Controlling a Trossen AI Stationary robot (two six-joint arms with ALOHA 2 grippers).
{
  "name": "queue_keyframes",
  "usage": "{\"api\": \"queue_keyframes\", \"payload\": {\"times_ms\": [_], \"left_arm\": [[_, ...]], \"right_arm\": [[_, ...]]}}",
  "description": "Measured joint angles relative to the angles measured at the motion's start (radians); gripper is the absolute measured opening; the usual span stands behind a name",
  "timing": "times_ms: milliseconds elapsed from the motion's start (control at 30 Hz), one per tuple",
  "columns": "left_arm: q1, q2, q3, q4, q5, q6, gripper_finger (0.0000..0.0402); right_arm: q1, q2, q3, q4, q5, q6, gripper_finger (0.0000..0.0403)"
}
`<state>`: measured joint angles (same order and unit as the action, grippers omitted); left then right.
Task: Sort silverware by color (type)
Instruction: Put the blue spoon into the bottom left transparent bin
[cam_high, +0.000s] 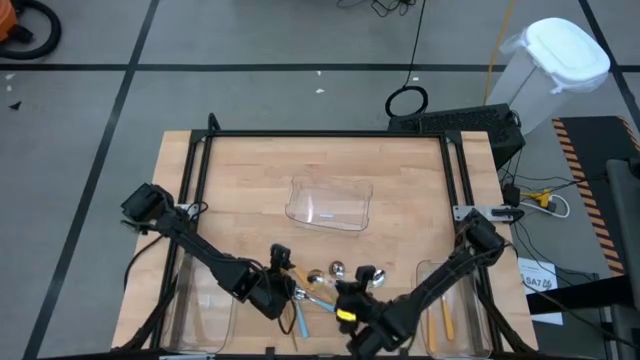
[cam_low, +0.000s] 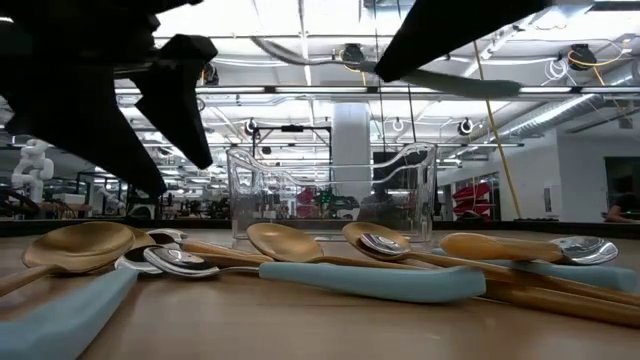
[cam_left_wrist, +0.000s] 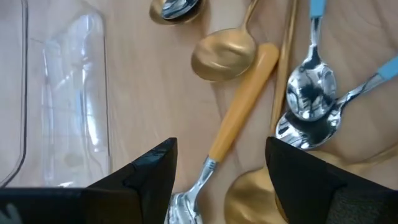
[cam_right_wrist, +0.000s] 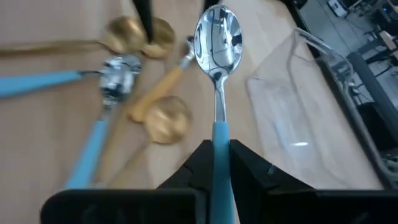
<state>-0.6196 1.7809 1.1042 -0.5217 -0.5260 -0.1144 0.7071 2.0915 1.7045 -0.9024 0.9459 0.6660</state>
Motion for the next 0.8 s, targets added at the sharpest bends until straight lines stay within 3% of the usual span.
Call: {"api": "queue_keyframes", "payload": {"times_ms": [133, 433, 633, 800], "left_arm": [[-0.003, -0.009, -0.001, 0.000, -0.007, 0.012, 0.0243], [-0.034, -0.115, -0.001, -0.018, -0.147, -0.028, 0.0243], [-0.061, -0.168, -0.001, -0.078, -0.315, -0.115, 0.0243], [-0.077, -0.170, -0.001, -0.153, -0.361, -0.201, 0.0243]], "right_arm": [[-0.050, -0.021, 0.000, -0.057, -0.033, -0.061, 0.0026], [-0.159, -0.037, 0.000, -0.085, -0.032, -0.205, 0.0026], [-0.174, -0.037, 0.000, -0.091, -0.035, -0.195, 0.0028], [-0.145, -0.037, 0.000, -0.098, -0.034, -0.148, 0.0027]]}}
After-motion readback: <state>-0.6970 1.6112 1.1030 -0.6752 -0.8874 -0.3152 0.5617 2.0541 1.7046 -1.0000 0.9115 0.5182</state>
